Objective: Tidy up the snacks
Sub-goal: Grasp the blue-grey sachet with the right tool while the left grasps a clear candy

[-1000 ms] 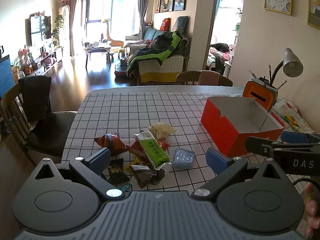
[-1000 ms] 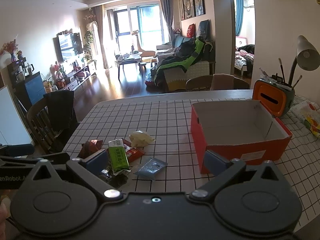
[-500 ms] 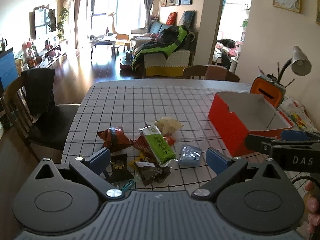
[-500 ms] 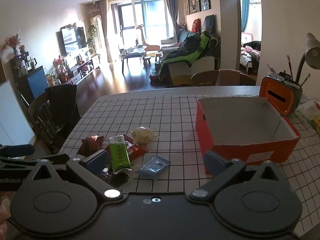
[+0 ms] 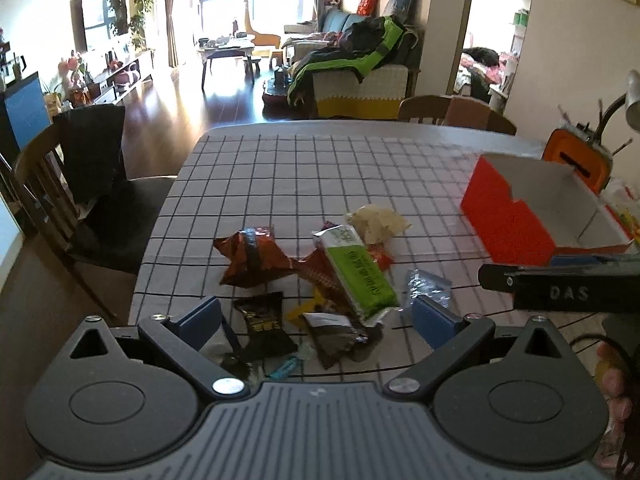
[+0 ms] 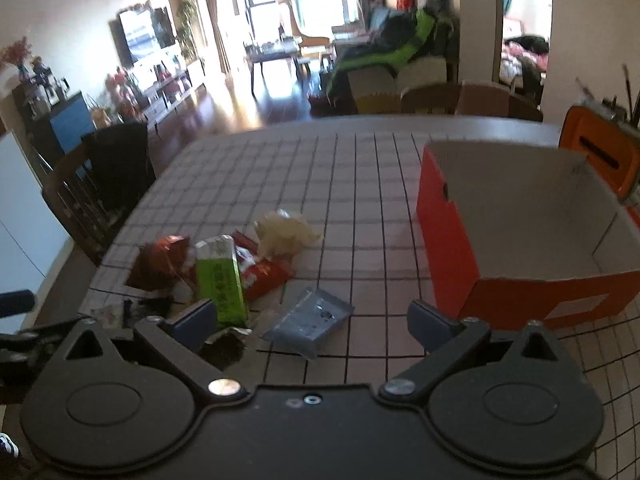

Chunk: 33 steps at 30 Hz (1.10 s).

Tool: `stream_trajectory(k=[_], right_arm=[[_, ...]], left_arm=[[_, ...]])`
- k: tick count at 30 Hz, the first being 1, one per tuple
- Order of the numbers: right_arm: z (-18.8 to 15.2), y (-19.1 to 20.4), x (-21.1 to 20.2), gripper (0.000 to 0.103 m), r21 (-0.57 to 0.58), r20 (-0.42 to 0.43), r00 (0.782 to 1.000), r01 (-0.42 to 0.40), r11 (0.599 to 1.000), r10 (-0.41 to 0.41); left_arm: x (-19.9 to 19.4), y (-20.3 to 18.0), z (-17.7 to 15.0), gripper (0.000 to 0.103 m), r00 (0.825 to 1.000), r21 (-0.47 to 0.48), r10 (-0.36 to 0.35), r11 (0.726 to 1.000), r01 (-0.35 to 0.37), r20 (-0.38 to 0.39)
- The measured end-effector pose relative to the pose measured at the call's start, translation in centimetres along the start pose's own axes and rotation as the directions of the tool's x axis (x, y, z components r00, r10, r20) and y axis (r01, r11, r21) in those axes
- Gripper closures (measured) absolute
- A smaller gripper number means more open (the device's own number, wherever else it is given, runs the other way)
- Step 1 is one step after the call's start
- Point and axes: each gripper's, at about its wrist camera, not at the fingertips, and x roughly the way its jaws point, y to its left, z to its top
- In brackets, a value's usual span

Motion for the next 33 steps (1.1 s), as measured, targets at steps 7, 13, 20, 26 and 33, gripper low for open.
stream_trajectory(k=[7,13,20,26,33], right_arm=[[0.3,-0.1,4.9,0.007,-0.004,-0.094,0.995,0.015,1.0,-0.015],[0.3,-0.6,8.9,0.011,0.016,-0.141,0.987,0.077,0.997,-0.074],[0.3,-0.3,12.4,0.015,0.032,-0.208,0.973,0.109,0.994,-0.1],[0.3,0.1,13.4,0.018,0.015,-0.235,0.967,0.107,0.994,-0.101],[0.4,0.2,14.0,0.023,0.012,-0.249,0.966,0.082,0.997,-0.076]], left_arm=[[2.8,0.9,-1.3,0.002,0.998,0.011,0.006,1.0,-0.005,-0.067],[5.1,0.6,-2.1,0.002,0.996,0.081,0.014,0.997,-0.007,-0.09],[8.1,1.0,-3.1,0.015,0.985,0.121,-0.002,0.992,0.023,-0.174],[10.4,1.5,-3.8,0.048,0.964,0.137,-0.029,0.988,0.067,-0.263],[12.1,1.8,-3.6,0.054,0.941,0.117,-0.064,0.987,0.108,-0.333]])
